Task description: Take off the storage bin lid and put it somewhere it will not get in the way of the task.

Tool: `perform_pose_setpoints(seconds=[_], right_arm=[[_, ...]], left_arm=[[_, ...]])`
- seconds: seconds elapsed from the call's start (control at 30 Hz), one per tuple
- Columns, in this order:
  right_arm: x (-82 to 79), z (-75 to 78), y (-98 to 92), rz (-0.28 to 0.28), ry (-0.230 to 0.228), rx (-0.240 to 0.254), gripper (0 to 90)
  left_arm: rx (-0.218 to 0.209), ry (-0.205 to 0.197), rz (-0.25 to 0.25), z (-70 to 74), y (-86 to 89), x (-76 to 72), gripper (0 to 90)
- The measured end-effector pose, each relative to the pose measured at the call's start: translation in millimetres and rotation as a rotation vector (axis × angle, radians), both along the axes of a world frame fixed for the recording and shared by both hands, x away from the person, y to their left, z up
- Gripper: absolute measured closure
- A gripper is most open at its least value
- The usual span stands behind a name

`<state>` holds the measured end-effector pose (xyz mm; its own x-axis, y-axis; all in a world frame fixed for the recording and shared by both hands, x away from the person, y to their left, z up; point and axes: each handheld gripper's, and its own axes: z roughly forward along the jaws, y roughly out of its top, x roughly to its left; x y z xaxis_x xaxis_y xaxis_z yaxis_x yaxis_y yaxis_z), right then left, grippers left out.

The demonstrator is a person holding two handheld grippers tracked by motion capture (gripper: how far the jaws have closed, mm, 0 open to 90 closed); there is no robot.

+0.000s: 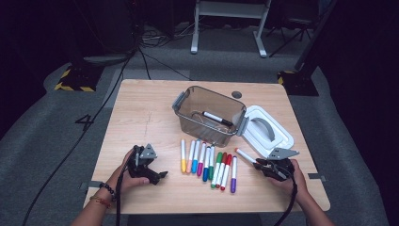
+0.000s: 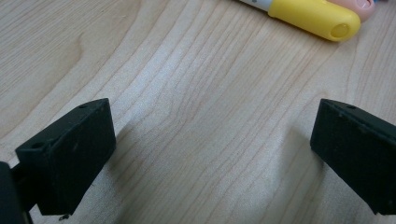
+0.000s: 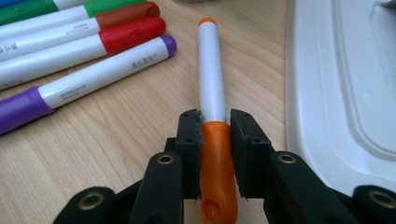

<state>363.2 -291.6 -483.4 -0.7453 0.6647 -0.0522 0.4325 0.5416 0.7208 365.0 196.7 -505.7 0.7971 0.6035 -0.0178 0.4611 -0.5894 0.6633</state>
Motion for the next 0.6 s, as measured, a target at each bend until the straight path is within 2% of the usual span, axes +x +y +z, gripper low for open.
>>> perform_pose_setpoints(seconds=[0.1,0.2,0.27,0.47,0.6], right_arm=[[-2.0,4.7,-3.5,0.009,-0.011,0.008,74.5],[-5.3,8.2,-5.2,0.033,0.002,0.036,74.5],[-9.0,10.8,-6.3,0.039,-0.015,0.026,74.5],[-9.7,17.9,-19.1,0.0,-0.041,0.042,74.5],[-8.2,29.3,-26.3,-0.022,-0.074,0.061,74.5]], left_arm=[[0.0,0.0,0.0,0.0,0.0,0.0,0.5],[0.0,0.0,0.0,0.0,0.0,0.0,0.5],[0.0,0.0,0.0,0.0,0.0,0.0,0.5],[0.0,-0.001,0.0,0.0,0.0,-0.1,0.5],[0.0,0.0,0.0,0.0,0.0,-0.1,0.5]])
